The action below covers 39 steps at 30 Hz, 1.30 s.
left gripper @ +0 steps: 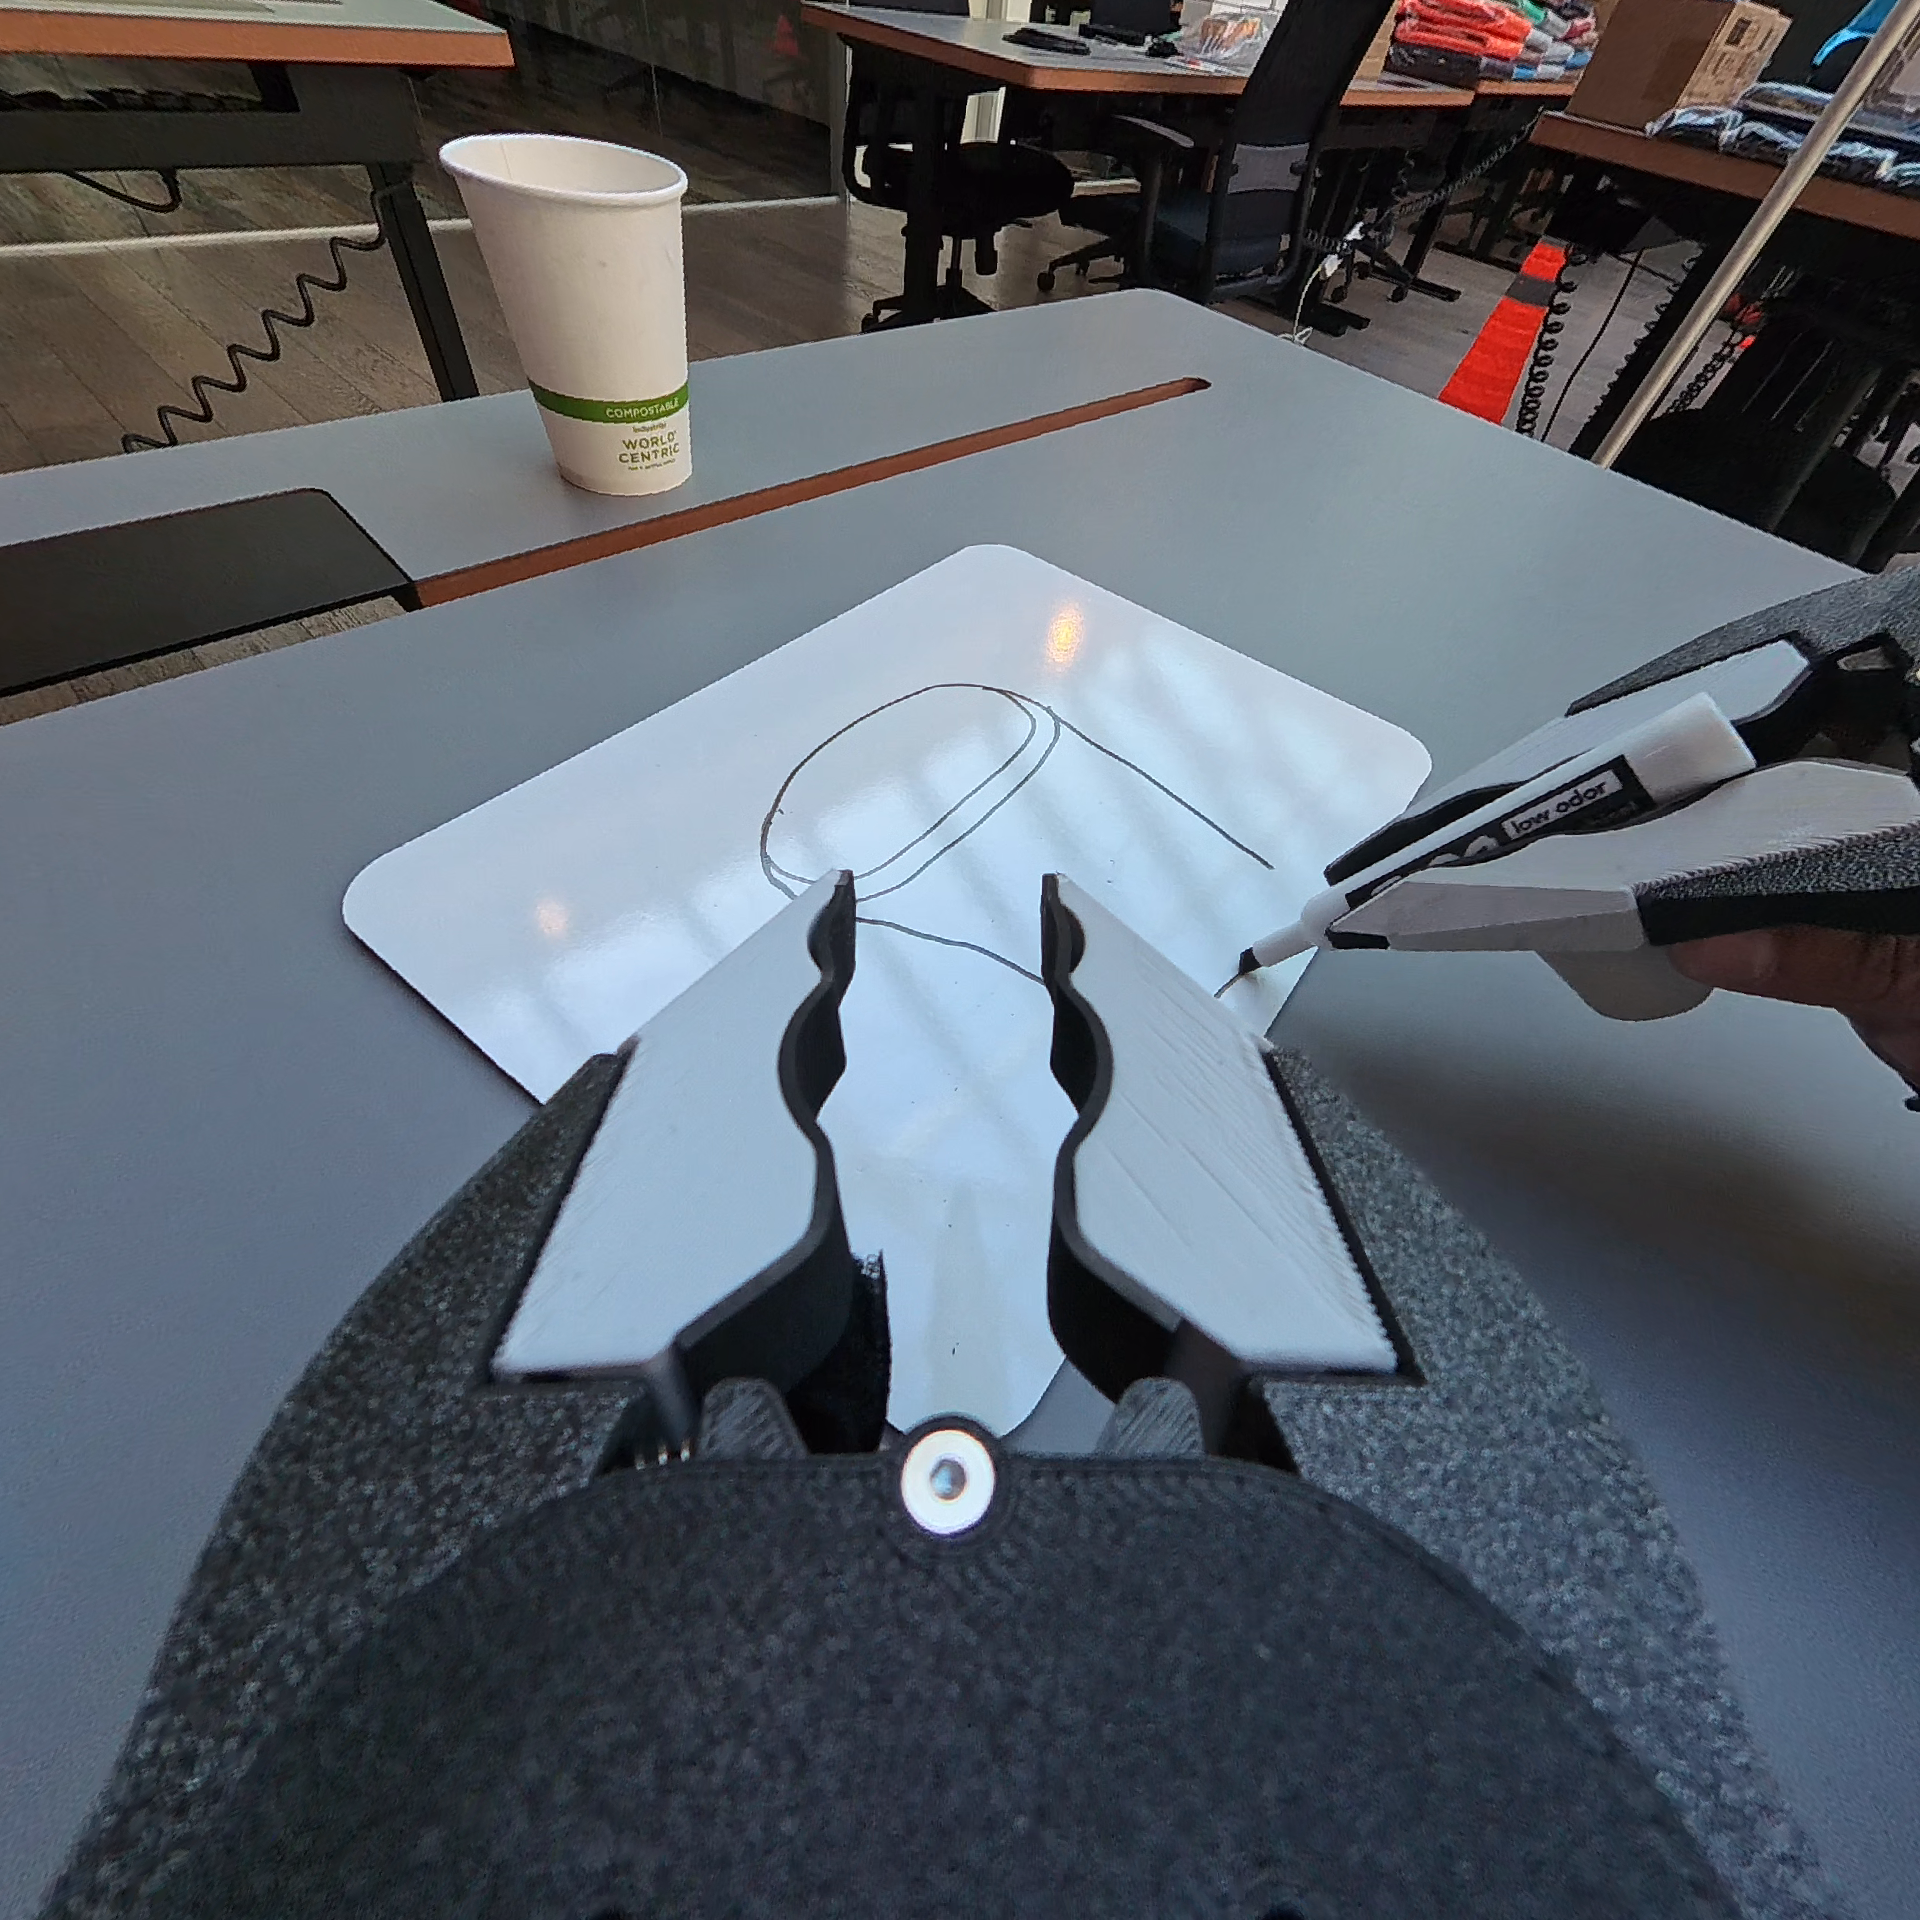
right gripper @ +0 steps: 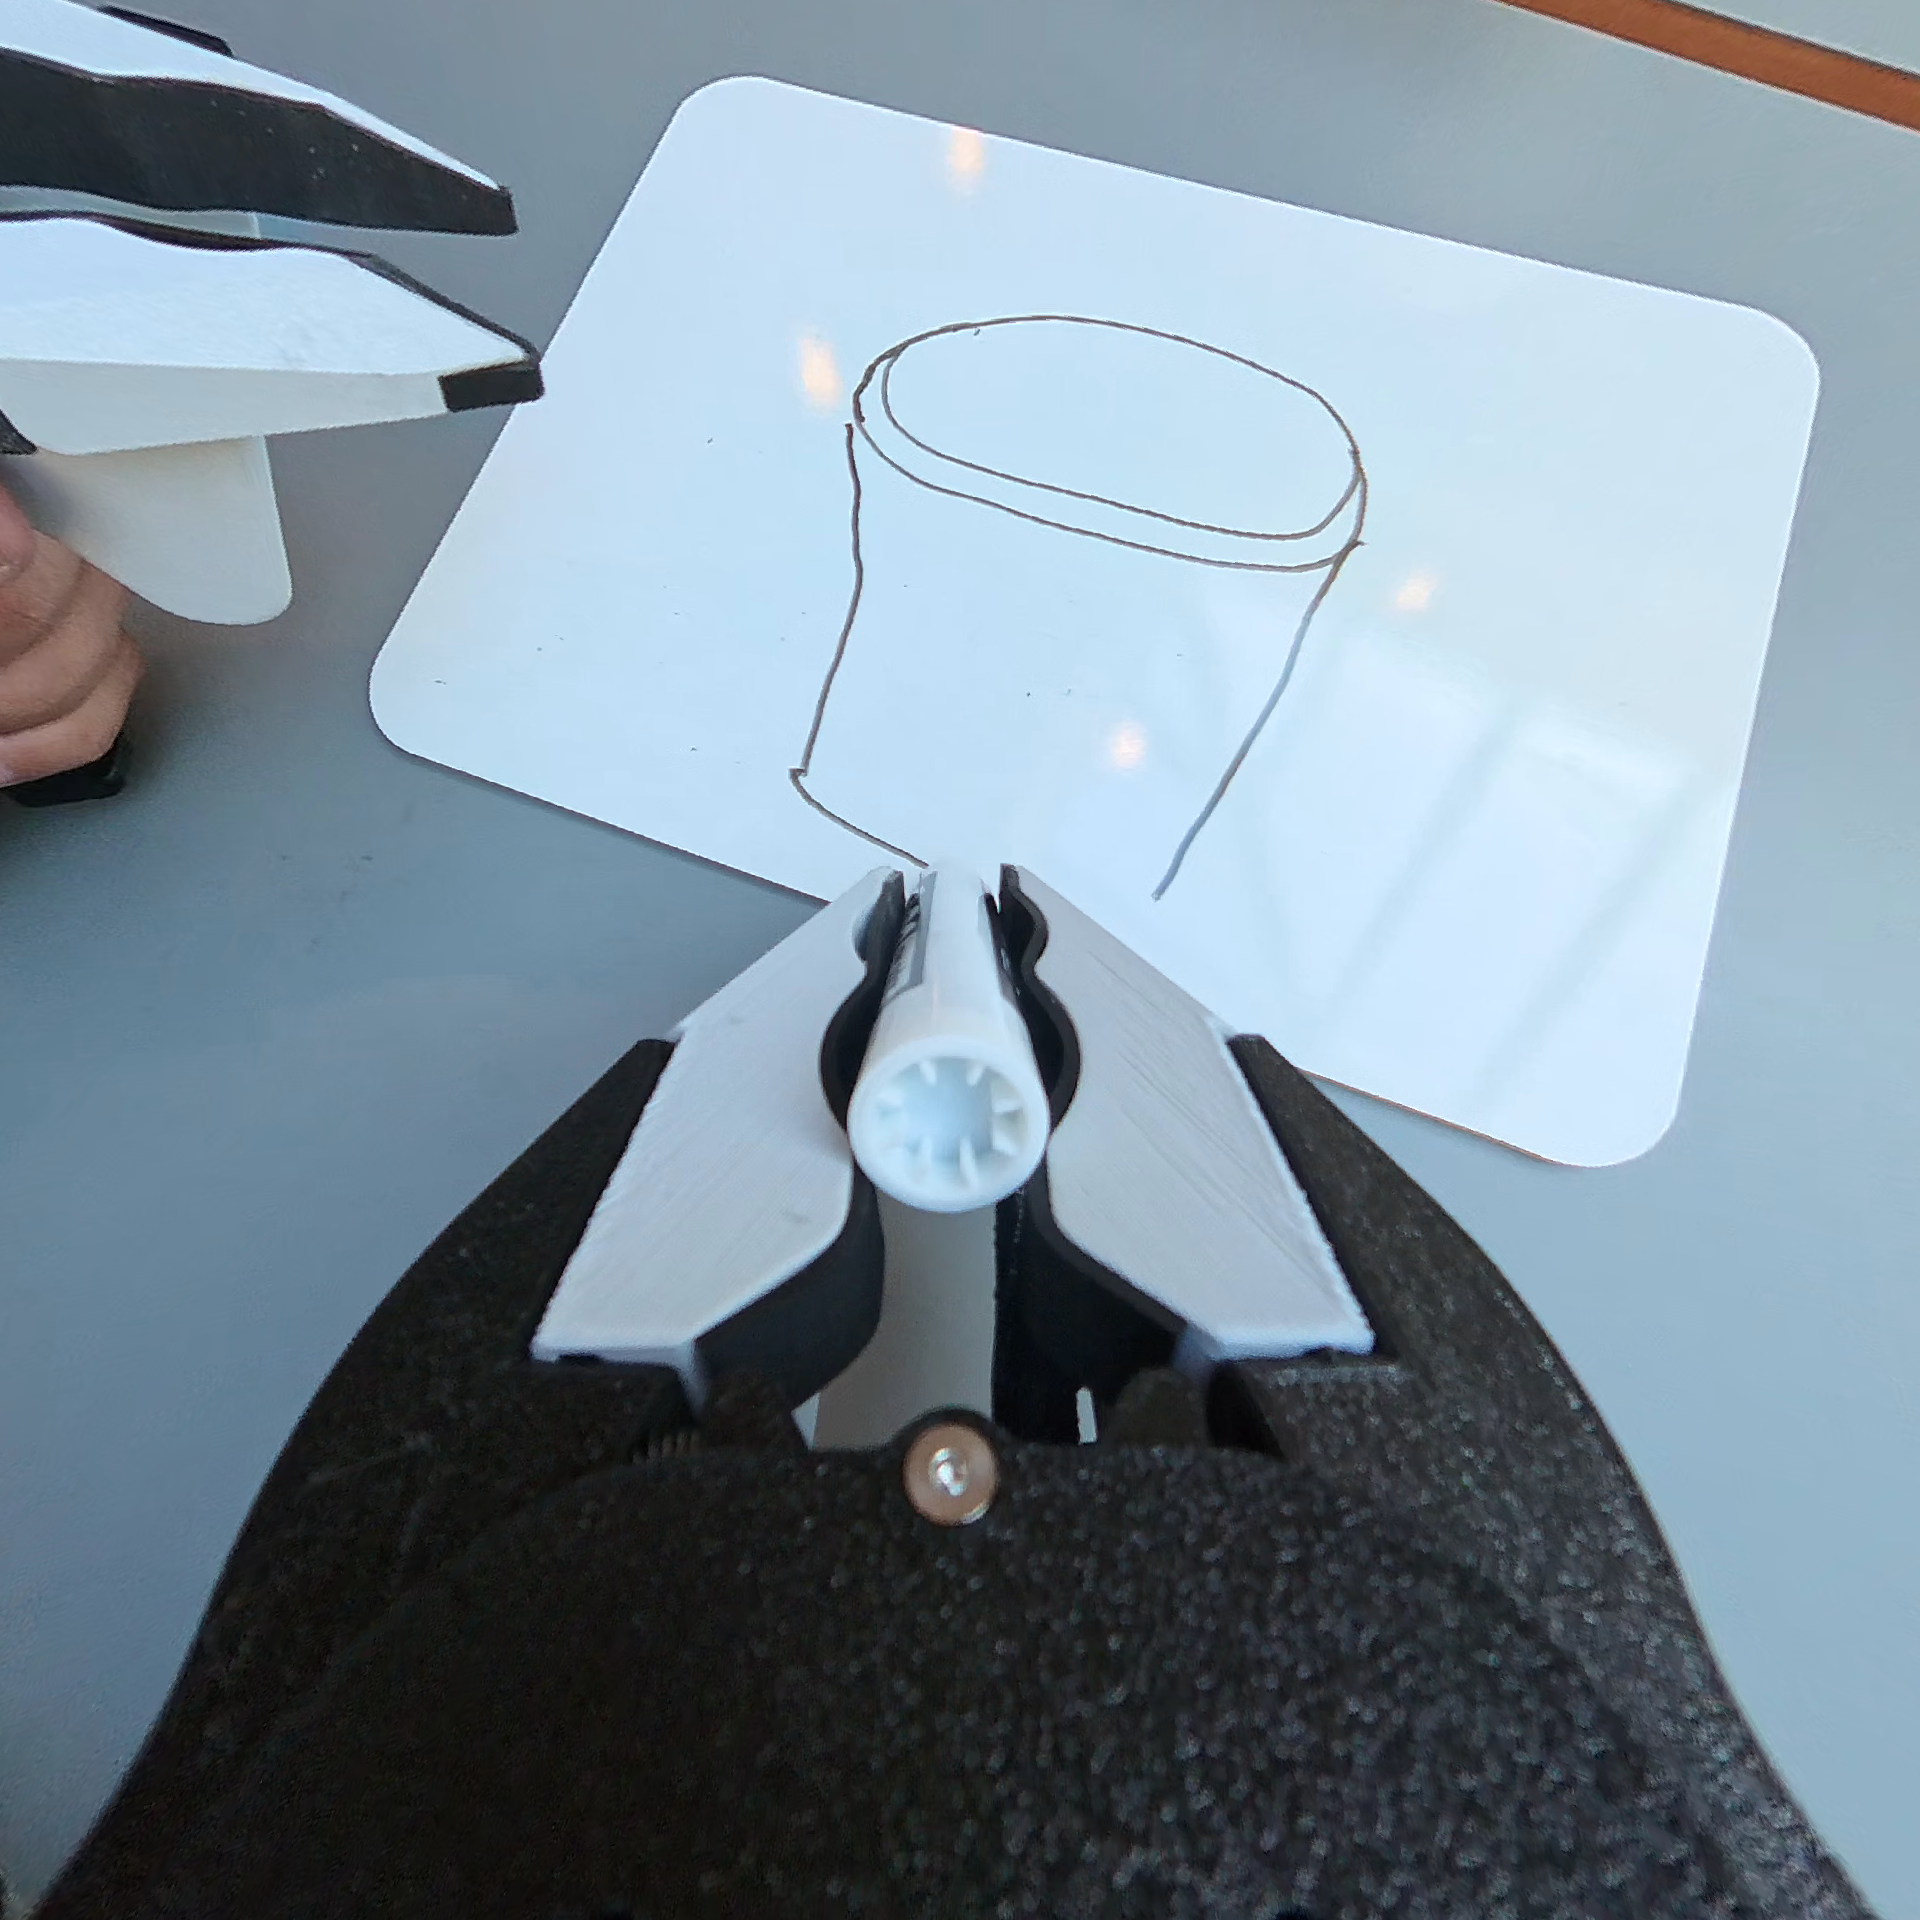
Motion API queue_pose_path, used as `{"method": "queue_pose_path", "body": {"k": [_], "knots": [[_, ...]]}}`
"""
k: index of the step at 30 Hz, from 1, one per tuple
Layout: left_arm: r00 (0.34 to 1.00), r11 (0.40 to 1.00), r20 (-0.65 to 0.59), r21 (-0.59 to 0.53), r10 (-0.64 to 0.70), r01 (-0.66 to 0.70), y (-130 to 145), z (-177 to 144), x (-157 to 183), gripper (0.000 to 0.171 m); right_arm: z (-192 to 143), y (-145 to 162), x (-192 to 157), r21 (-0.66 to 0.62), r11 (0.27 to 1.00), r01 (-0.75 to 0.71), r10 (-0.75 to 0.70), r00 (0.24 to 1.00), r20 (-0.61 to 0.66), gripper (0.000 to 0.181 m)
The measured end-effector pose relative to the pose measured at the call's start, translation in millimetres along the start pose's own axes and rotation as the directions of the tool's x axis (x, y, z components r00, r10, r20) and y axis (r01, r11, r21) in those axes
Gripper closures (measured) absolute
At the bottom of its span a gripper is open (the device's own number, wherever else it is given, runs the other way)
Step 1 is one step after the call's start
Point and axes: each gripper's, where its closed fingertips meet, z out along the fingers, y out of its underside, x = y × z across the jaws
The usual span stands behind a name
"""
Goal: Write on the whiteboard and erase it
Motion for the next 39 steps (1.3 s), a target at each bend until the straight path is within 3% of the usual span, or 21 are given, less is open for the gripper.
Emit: {"method": "queue_pose_path", "body": {"k": [33, 37, 39], "knots": [[1.0, 1.0, -0.003, -0.019, -0.02, 0.02, 5, 1, -1, 0.136, -4, -3, 55, -0.052, 0.999, 0.005, -0.008, 0.998, -0.07, 0.163], [0.998, 0.998, -0.03, -0.035, -0.049, 0.048, 6, -6, 3, 0.135, -22, -17, 78, 0.065, 0.998, -0.024, 0.029, 0.997, -0.071, 0.163], [0.994, 0.992, -0.045, -0.074, -0.103, 0.1, 18, -19, 7, 0.135, -35, -32, 92, 0.203, 0.974, -0.097, 0.092, 0.995, 0.033, 0.163]]}}
